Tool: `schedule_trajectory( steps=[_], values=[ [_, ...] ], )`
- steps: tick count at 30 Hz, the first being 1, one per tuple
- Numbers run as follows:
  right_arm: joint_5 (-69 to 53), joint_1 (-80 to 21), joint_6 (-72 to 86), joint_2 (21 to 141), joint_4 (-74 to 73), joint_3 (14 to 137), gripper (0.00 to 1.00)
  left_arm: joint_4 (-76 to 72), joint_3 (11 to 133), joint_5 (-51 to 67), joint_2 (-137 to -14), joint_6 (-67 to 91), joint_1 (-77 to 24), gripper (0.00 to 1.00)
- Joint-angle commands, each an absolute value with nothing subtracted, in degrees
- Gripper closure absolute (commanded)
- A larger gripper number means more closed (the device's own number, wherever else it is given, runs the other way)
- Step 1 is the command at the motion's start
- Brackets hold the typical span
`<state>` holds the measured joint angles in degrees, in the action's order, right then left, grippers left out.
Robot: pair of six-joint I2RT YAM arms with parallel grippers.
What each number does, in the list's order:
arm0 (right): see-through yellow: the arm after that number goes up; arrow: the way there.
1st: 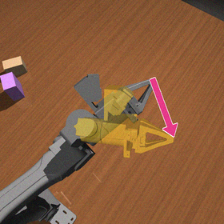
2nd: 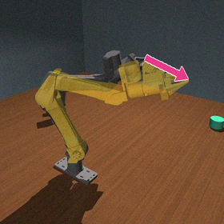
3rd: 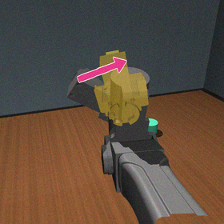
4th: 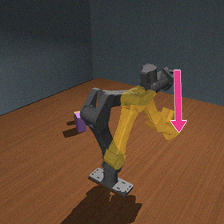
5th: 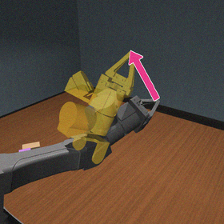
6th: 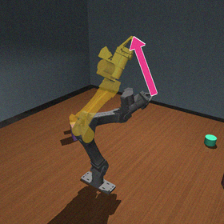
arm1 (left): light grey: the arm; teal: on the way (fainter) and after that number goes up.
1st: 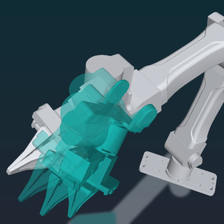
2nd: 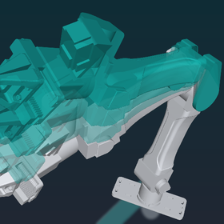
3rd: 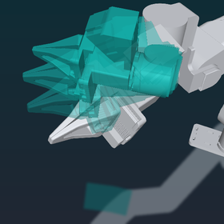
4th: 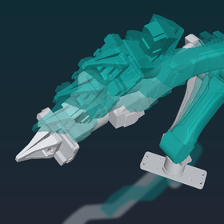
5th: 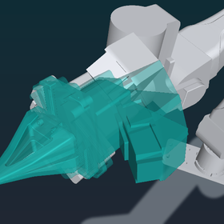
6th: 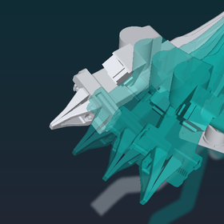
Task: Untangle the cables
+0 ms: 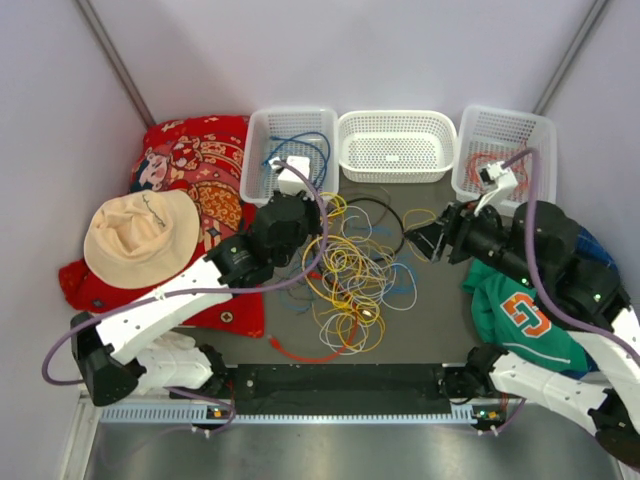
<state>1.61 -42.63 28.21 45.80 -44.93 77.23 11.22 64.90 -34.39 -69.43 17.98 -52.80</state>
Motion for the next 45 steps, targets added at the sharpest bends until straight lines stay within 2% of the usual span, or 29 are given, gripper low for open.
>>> schedule_trajectory(
  steps=[1, 8, 20, 23, 26, 27, 29, 30, 33, 34, 35, 37, 40, 41, 45],
  values=[
    [0.2, -43.2, 29.6, 47.2, -35.8, 73.7, 0.37, 10.0, 71.0, -20.2, -66.6, 22.1, -53.0, 1.00],
    [-1.6, -43.2, 29.2, 52.3, -28.0, 72.1, 0.38, 10.4, 75.1, -11.3, -68.4, 24.9, -53.0, 1.00],
    [4.6, -43.2, 26.3, 58.9, -23.2, 72.3, 0.42, 10.5, 75.0, -8.4, -68.6, 26.4, -53.1, 1.00],
    [5.4, -43.2, 25.9, 60.2, -22.6, 71.8, 0.51, 10.6, 74.9, -8.0, -68.4, 26.5, -53.1, 1.00],
    [6.3, -43.2, 25.8, 60.7, -22.7, 71.5, 0.67, 10.9, 74.7, -8.0, -67.9, 26.5, -53.1, 1.00],
    [6.5, -43.2, 25.8, 60.7, -22.6, 71.5, 0.77, 10.8, 74.5, -8.2, -67.8, 26.5, -53.1, 1.00],
    [6.9, -43.2, 25.9, 60.3, -22.3, 71.1, 0.87, 10.9, 74.3, -8.9, -67.5, 26.3, -53.1, 1.00],
    [6.9, -43.2, 26.0, 59.8, -22.5, 71.1, 0.97, 11.2, 73.9, -9.5, -67.2, 26.1, -53.1, 1.00],
    [6.9, -43.2, 26.3, 58.4, -23.6, 71.6, 1.00, 12.6, 73.6, -13.3, -66.8, 26.3, -53.1, 1.00],
    [7.0, -43.2, 26.3, 57.2, -24.0, 72.0, 1.00, 13.4, 73.6, -14.8, -66.8, 26.6, -53.1, 0.75],
    [7.1, -43.2, 26.3, 56.7, -24.5, 72.5, 1.00, 14.0, 73.5, -17.9, -66.5, 27.0, -53.1, 0.56],
    [7.5, -43.2, 26.1, 55.4, -26.6, 74.5, 1.00, 14.6, 72.5, -20.6, -66.0, 27.7, -53.1, 0.29],
    [7.6, -43.2, 25.8, 54.5, -29.4, 77.7, 1.00, 11.4, 68.8, -22.8, -63.8, 27.9, -53.1, 0.17],
    [7.5, -43.2, 25.7, 54.5, -30.0, 78.4, 1.00, 10.6, 66.7, -23.5, -62.5, 28.2, -53.1, 0.01],
    [7.3, -43.2, 25.8, 54.3, -32.4, 82.5, 1.00, 4.4, 60.8, -23.2, -59.2, 28.0, -53.1, 0.01]
  ],
)
